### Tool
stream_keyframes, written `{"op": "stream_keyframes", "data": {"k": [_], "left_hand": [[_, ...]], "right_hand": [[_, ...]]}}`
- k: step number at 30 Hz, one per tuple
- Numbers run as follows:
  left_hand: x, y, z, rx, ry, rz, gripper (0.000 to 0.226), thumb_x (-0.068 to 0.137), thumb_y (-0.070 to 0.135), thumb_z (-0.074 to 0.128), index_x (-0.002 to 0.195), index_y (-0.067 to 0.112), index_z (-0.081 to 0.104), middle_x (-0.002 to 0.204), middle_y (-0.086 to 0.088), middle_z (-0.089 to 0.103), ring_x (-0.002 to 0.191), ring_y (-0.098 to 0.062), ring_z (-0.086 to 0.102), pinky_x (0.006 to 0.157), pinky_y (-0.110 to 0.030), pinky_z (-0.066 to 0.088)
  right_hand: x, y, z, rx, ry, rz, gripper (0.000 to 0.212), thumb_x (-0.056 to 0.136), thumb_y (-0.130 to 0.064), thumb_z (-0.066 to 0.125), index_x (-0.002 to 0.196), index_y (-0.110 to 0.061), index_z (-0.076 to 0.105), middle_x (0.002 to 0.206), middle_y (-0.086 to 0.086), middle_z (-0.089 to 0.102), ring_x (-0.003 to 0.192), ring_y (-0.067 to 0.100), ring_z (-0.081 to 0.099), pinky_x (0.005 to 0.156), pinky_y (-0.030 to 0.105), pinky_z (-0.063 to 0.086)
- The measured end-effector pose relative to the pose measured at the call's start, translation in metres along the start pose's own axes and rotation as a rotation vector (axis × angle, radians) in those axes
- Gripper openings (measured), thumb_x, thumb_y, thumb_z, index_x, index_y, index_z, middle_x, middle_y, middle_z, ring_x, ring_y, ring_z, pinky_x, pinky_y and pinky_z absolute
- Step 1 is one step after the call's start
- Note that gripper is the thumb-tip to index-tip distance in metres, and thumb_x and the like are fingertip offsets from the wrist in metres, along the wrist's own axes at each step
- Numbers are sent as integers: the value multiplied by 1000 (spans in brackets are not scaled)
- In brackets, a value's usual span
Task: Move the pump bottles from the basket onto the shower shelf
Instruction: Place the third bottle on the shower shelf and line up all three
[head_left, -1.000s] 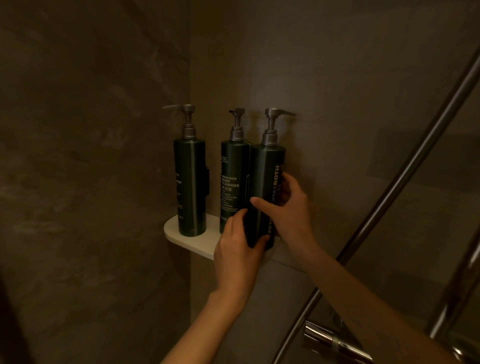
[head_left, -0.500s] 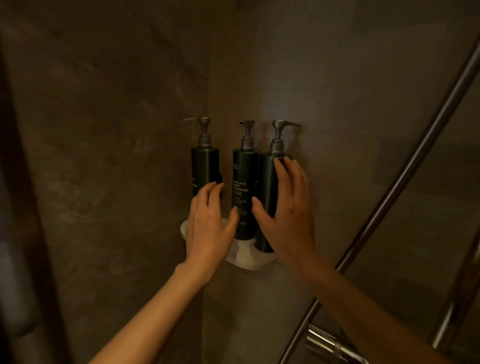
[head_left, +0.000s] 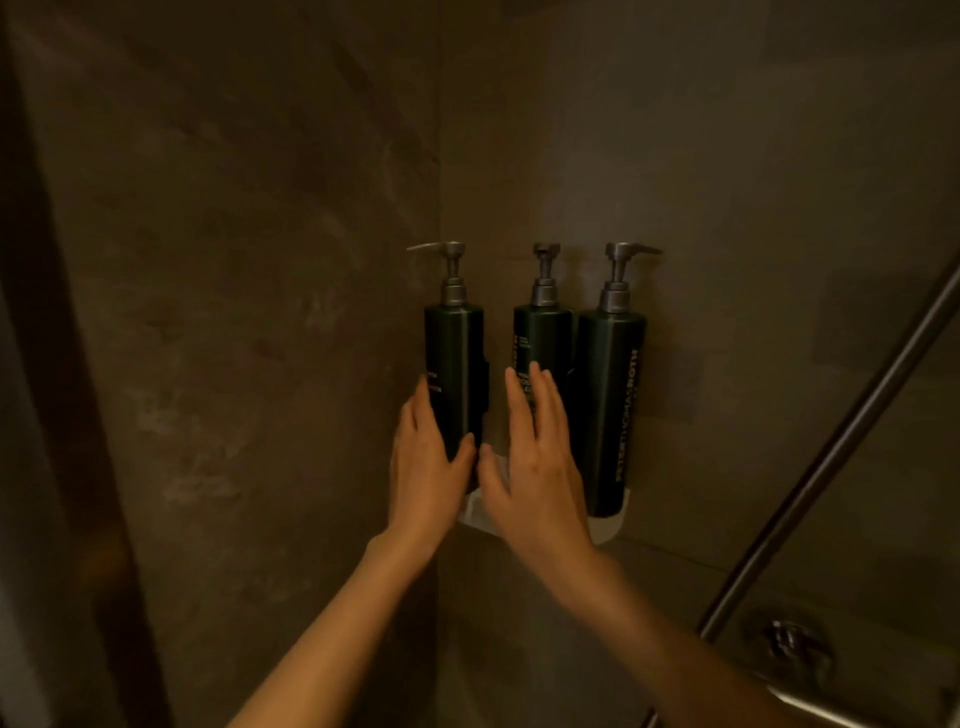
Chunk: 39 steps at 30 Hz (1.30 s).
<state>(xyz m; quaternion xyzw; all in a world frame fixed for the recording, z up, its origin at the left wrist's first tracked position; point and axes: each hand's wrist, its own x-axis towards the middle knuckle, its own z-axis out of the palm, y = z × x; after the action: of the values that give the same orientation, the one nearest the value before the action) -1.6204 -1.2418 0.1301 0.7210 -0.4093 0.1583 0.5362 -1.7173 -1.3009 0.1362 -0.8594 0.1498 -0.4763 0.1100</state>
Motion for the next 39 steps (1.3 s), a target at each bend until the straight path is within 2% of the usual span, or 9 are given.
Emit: {"op": "stream_keyframes", "data": {"k": [5,10,13,19,25,28,31,35,39], "left_hand": [[12,-21,2,-228,-60,-8,81,84,19,67,149,22,18,147,-2,37,134,-14,38,111,-39,35],[20,-26,7,-225,22,-36,82,83,13,67,149,18,17,148,-6,35,128,-10,35,99,-20,28],[21,-29,8,-240,27,-44,83,82,13,68,148,20,18,147,-5,36,124,-4,33,99,-21,27],[30,-33,6,-240,68,-97,84,74,17,76,143,19,29,137,-7,42,123,-21,44,96,-32,38],[36,-40,4,-363,-32,-42,75,81,13,68,145,22,30,136,-2,48,114,-2,42,92,-23,36],[41,-44,5,-412,-60,-47,75,80,10,69,144,22,32,136,-1,49,120,-8,45,95,-24,37],[43,-44,5,-394,-18,-55,75,75,10,73,140,21,36,134,-3,50,121,-12,47,95,-25,37],[40,-43,4,-317,40,-50,76,75,14,75,139,18,36,134,-4,48,118,-11,45,93,-23,34],[36,-45,2,-322,-7,-28,74,81,16,68,145,20,29,135,-3,48,114,-7,44,92,-24,36]], "right_hand": [[22,-9,12,-101,126,114,66,93,-12,44,151,-14,13,160,8,6,147,17,-3,120,41,15],[25,-13,24,-170,147,224,70,93,-15,45,151,-17,7,161,6,-1,147,20,-4,119,41,15],[20,-18,32,-165,148,253,71,93,-15,46,151,-19,5,160,5,0,147,20,-1,119,40,15],[26,-19,41,-48,166,335,73,92,-13,49,151,-16,6,158,5,12,145,18,15,114,27,17],[46,-9,43,104,178,432,76,90,-19,58,150,-15,11,152,6,30,138,19,33,111,34,33],[51,-2,45,149,179,491,79,87,-23,64,149,-14,16,148,6,37,134,20,39,105,32,34],[53,3,45,190,185,512,81,83,-25,69,147,-14,22,144,6,43,131,20,43,104,34,38],[54,6,46,197,224,507,72,79,-22,72,139,-16,34,134,4,52,123,19,50,92,26,38],[50,7,46,224,223,491,70,77,-22,73,137,-18,36,129,3,54,116,17,53,88,26,41]]}}
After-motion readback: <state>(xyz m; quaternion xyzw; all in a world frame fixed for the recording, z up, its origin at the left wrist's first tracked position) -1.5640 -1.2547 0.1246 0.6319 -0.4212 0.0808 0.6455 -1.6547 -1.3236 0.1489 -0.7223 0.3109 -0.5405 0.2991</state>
